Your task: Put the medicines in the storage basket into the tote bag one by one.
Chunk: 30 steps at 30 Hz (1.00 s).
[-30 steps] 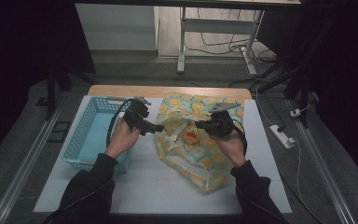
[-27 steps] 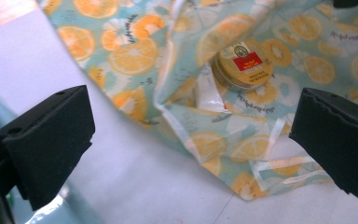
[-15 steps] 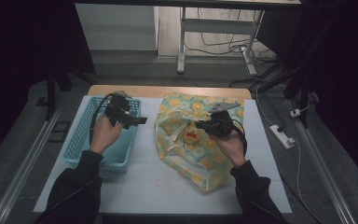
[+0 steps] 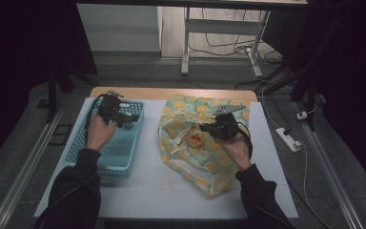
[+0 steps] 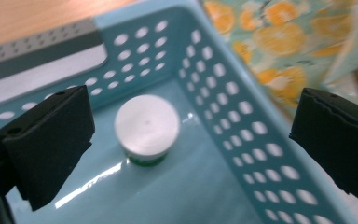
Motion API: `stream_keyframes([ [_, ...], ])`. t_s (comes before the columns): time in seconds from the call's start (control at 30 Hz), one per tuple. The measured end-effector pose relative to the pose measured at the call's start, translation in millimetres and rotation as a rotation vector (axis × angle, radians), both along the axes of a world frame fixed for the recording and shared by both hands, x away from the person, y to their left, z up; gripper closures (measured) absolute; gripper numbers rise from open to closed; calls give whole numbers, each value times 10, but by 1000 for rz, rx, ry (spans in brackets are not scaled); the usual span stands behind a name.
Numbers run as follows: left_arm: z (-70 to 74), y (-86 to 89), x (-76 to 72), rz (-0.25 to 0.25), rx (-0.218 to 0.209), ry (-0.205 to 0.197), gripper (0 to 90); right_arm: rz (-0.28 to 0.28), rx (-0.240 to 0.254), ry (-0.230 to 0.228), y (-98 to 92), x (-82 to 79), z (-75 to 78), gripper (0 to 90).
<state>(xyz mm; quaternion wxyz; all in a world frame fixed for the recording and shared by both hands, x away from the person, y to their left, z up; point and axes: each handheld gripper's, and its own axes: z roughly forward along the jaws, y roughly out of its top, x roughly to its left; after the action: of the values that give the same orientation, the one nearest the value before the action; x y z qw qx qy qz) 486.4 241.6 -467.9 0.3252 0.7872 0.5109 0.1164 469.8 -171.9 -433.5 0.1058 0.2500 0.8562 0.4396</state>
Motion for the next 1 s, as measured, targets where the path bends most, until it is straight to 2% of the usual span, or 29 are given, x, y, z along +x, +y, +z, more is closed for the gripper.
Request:
stream_keyframes([
  [0.33, -189, 2, 159, 40, 72, 62, 1, 1, 0, 1, 3, 0, -1, 900],
  [0.47, -231, -10, 211, 29, 65, 84, 18, 1, 0, 0, 1, 0, 1, 900],
  [0.57, -260, -48, 237, 30, 123, 103, 54, 0, 1, 0, -1, 2, 2, 900],
  [0.67, -263, -46, 243, 38, 127, 110, 169, 0, 1, -1, -2, 1, 4, 900],
  [0.73, -262, -36, 243, 33, 111, 117, 272, 1, 2, -2, -2, 1, 4, 900],
  [0.87, -260, -41, 237, 28, 129, 132, 469, 1, 1, -1, -1, 1, 2, 900],
  [1.0, -234, -67, 225, 54, 142, 147, 501, 0, 2, -1, -5, 3, 3, 900],
])
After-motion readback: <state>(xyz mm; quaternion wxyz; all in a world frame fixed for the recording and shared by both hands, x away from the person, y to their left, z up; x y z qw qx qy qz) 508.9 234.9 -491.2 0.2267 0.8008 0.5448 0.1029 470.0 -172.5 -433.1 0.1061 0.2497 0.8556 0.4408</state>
